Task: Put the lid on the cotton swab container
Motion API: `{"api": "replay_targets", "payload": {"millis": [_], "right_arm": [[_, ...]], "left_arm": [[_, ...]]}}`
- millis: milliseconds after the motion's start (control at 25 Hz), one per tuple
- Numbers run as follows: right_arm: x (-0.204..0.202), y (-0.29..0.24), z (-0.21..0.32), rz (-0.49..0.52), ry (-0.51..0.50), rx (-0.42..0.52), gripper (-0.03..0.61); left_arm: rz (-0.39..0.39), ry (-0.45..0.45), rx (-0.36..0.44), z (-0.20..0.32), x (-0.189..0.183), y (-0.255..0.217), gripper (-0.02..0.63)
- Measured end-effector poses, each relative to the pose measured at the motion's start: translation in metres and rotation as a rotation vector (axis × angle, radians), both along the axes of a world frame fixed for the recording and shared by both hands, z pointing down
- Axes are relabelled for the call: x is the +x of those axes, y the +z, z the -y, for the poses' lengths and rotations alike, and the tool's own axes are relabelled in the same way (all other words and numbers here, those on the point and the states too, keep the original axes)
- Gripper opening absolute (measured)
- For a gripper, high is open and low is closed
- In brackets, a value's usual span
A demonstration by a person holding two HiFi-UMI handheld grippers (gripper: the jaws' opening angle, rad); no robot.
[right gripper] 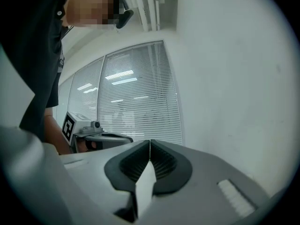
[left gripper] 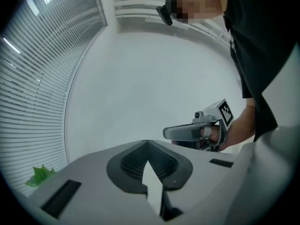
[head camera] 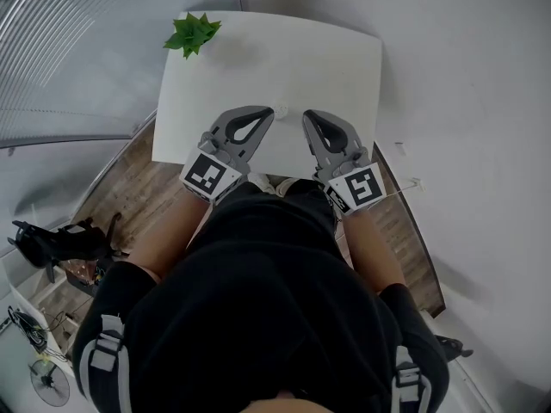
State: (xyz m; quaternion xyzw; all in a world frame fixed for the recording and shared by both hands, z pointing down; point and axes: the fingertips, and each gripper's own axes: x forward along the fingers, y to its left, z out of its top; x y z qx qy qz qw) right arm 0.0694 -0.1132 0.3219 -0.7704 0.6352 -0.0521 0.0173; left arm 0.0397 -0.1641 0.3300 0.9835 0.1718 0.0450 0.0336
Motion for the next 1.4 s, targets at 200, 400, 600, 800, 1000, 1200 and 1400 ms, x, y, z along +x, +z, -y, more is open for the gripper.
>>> {"api": "replay_targets", "payload": {"millis": [200,400,600,800,1000,1200,1400], "right_arm": [[0.009,-0.012,-0.011,-0.009,0.023,0.024,0.011],[0.012,-0.02,-0.014,-0.012,0.019,0.038,0.011],[0.016,-0.025,-0.015,-0.007,0.012,0.051,0.011],[0.019,-0.023,-0.016,-0.006,0.0,0.045,0.011],[0.018,-0.024,-0.012,-0.015,-0.02,0.038,0.011],[0.018,-0.025,-0.008,-0.025,-0.035,0.032,0.011],[0.019,-0.025,-0.006,-0.027,-0.04,0.025,0.011]], "left_arm": [[-0.021,-0.008,0.028,-0.002,0.009,-0.015,0.009],[-0.039,-0.014,0.0,-0.004,0.01,-0.022,0.008],[-0.042,-0.033,0.001,-0.002,0.009,-0.023,0.009],[-0.039,-0.054,0.005,0.001,0.008,-0.022,0.009],[-0.03,-0.069,0.0,0.006,0.007,-0.02,0.008],[-0.037,-0.069,0.01,0.006,0.009,-0.022,0.009],[-0.027,-0.077,0.031,0.011,0.011,-0.023,0.009]]}}
